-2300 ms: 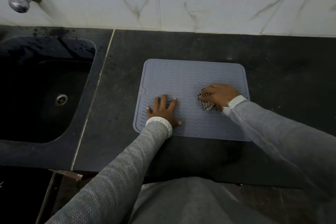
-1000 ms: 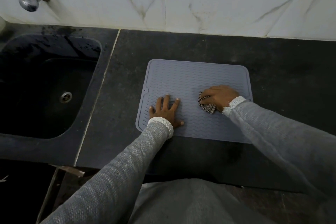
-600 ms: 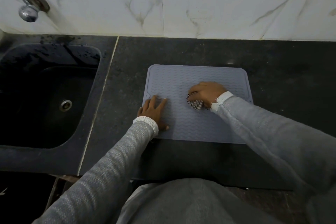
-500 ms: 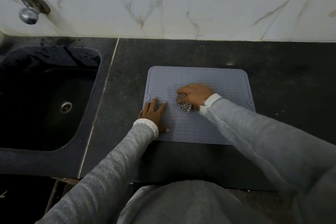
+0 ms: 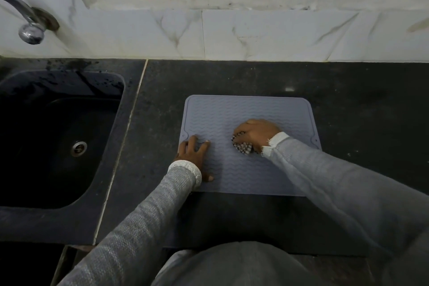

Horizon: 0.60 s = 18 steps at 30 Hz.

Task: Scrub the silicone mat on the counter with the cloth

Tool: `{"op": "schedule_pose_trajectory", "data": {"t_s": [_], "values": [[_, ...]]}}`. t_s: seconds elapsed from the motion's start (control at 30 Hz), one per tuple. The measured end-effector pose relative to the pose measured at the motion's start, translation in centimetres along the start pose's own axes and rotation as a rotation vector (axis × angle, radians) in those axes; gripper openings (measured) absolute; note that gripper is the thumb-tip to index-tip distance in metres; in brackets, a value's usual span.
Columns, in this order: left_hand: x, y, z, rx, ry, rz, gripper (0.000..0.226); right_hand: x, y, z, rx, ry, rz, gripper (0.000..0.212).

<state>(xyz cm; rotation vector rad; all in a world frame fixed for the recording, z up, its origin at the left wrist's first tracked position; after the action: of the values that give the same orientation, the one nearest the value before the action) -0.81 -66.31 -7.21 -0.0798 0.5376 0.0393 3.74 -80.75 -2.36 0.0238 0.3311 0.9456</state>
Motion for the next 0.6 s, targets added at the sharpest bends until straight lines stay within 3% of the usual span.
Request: {"op": "schedule_pose_trajectory", "data": {"t_s": [0.07, 0.23, 0.33, 0.47, 0.6], "values": [[0.1, -0.2, 0.3, 0.022, 0.002, 0.012, 0.106, 1.5, 1.3, 0.6, -0.016, -0.033, 0.018, 0.043], [0.3, -0.2, 0.3, 0.04, 0.026, 0.038, 0.106, 2.4, 2.1, -0.5, -0.038, 0.069, 0.031, 0.039], [0.1, -0.2, 0.3, 0.041, 0.024, 0.033, 0.105, 0.0, 0.6, -0.7, 0.037, -0.024, 0.073, 0.038], [-0.1, -0.3, 0.4, 0.054, 0.027, 0.038, 0.105, -1.8, -0.9, -1.5, -0.009, 0.135, -0.006, 0.044], [0.2, -0.3, 0.3, 0.068, 0.038, 0.05, 0.105, -0.2, 0.7, 0.3, 0.013, -0.008, 0.022, 0.044]]}}
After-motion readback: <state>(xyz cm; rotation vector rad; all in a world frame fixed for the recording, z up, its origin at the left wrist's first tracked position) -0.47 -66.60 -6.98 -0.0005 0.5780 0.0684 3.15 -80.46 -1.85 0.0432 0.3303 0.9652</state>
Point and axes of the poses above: each hand's wrist, its own x-axis towards the middle knuckle, its own z-axis out of the back of the hand, y = z × x, the point moved 10 cm from there along x, towards the middle knuckle, and after that the axes turned 9 degrees about z, right-handed, at the moved point
